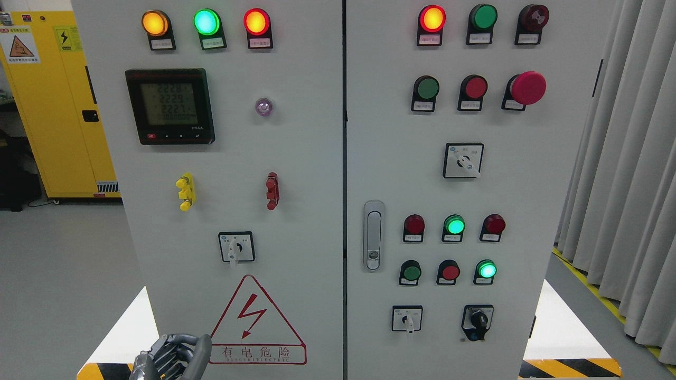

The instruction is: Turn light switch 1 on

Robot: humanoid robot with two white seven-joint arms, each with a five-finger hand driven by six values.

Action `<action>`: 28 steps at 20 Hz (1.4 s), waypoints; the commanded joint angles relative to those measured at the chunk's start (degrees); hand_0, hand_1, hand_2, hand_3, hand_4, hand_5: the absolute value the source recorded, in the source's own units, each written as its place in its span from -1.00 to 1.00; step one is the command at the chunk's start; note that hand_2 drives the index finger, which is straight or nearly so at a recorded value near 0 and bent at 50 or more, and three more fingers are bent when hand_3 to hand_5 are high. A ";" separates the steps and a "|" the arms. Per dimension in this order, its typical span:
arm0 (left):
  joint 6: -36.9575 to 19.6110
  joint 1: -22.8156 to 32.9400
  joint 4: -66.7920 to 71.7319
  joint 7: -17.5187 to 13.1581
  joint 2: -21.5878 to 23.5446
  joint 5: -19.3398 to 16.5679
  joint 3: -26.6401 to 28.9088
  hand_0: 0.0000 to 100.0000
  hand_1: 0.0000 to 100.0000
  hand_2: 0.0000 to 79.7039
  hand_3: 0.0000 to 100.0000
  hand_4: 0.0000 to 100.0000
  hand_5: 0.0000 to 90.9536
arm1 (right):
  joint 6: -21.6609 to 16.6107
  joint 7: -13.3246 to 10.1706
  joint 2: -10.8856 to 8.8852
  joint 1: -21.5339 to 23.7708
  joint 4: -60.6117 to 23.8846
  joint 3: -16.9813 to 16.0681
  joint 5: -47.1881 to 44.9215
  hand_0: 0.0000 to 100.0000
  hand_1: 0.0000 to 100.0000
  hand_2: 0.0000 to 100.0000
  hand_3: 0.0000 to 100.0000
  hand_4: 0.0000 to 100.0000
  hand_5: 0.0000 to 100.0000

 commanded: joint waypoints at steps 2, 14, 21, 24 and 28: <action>3.07 -4.68 -1.60 1.17 -0.70 0.80 -0.89 -0.58 0.31 0.43 0.70 0.59 0.81 | 0.03 0.04 0.00 0.00 0.00 0.00 0.00 -1.00 0.00 -0.92 -1.00 -1.00 -1.00; 8.51 -8.72 -1.42 5.12 -4.39 -4.20 -4.85 -0.63 0.35 0.44 0.73 0.60 0.82 | 0.03 0.04 0.00 0.00 0.00 0.00 0.00 -1.00 0.00 -0.92 -1.00 -1.00 -1.00; 9.83 -11.01 -1.16 5.12 -5.88 -7.55 -4.85 -0.59 0.36 0.44 0.73 0.60 0.82 | 0.03 0.04 0.00 0.00 0.00 0.00 0.00 -1.00 0.00 -0.92 -1.00 -1.00 -1.00; 12.03 -11.89 -1.07 5.12 -6.85 -7.64 -4.67 -0.58 0.36 0.44 0.74 0.60 0.82 | 0.03 -0.04 0.00 0.00 0.00 0.00 0.00 -1.00 0.00 -0.92 -1.00 -1.00 -1.00; 12.30 -12.42 -0.98 6.70 -6.85 -7.64 -4.76 -0.57 0.36 0.44 0.74 0.60 0.82 | 0.03 0.04 0.00 0.00 0.00 0.00 0.00 -1.00 0.00 -0.92 -1.00 -1.00 -1.00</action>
